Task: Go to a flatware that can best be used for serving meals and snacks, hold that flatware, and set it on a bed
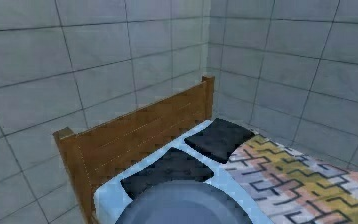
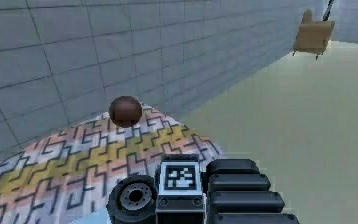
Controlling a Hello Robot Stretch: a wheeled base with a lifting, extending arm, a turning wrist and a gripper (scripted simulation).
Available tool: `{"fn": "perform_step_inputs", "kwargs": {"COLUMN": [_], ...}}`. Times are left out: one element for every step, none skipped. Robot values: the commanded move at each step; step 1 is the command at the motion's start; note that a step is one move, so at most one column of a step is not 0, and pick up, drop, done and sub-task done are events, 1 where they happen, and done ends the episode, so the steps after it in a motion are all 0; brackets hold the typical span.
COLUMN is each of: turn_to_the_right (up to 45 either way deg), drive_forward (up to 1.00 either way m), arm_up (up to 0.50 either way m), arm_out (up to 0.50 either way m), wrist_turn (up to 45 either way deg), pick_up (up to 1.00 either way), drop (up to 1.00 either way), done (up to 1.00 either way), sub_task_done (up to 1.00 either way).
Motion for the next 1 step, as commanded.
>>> {"fn": "perform_step_inputs", "kwargs": {"turn_to_the_right": [45.0], "drive_forward": [0.00], "arm_up": [0.00], "arm_out": [0.00], "wrist_turn": [0.0], "pick_up": [0.00], "drop": [0.00], "done": [0.00], "sub_task_done": [0.00]}}
